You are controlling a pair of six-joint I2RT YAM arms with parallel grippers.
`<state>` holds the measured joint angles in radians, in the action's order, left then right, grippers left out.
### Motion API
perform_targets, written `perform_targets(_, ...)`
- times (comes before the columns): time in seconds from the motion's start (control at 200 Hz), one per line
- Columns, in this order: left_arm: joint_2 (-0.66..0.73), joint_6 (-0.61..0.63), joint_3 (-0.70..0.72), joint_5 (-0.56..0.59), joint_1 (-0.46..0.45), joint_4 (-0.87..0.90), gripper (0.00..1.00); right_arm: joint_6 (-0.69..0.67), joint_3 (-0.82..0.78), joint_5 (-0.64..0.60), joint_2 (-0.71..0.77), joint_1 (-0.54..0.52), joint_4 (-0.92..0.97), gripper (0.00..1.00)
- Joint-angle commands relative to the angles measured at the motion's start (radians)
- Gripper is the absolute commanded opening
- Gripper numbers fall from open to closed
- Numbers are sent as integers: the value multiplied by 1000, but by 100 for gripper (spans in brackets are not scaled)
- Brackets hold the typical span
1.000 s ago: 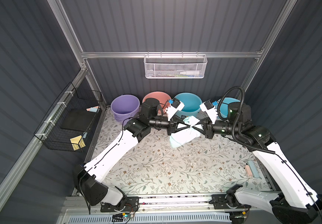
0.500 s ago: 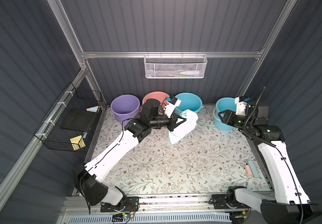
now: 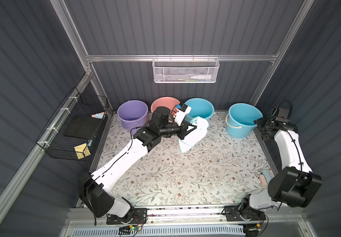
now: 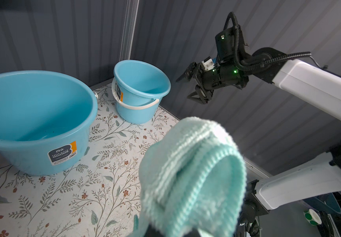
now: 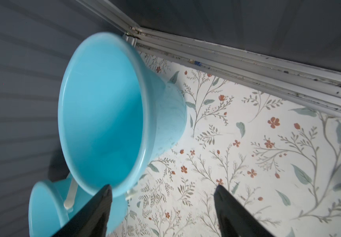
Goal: Wipe the inside of the bucket with a cloth
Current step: Pick up the bucket from the corner of the board.
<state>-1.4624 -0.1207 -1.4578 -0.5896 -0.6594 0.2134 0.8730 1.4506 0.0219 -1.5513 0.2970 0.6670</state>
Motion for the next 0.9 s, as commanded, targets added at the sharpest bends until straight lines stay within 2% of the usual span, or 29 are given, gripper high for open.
perform_targets(0.0, 5, 1, 12, 7, 6, -34, 0, 100, 91, -26, -77, 7, 35, 78)
perform_targets(0.28, -5, 6, 7, 9, 18, -25, 0, 131, 244, 28, -306, 26, 78, 68)
perform_targets(0.48, -9, 12, 0, 10, 27, -14, 1, 144, 314, 100, -413, 44, 124, 54)
perform_targets(0.75, 5, 7, 1, 18, 35, -5, 2, 154, 249, 92, -370, 49, 101, 19)
perform_targets(0.895, 11, 5, -3, 29, 38, 3, 2, 141, 205, 87, -315, 53, 108, 6)
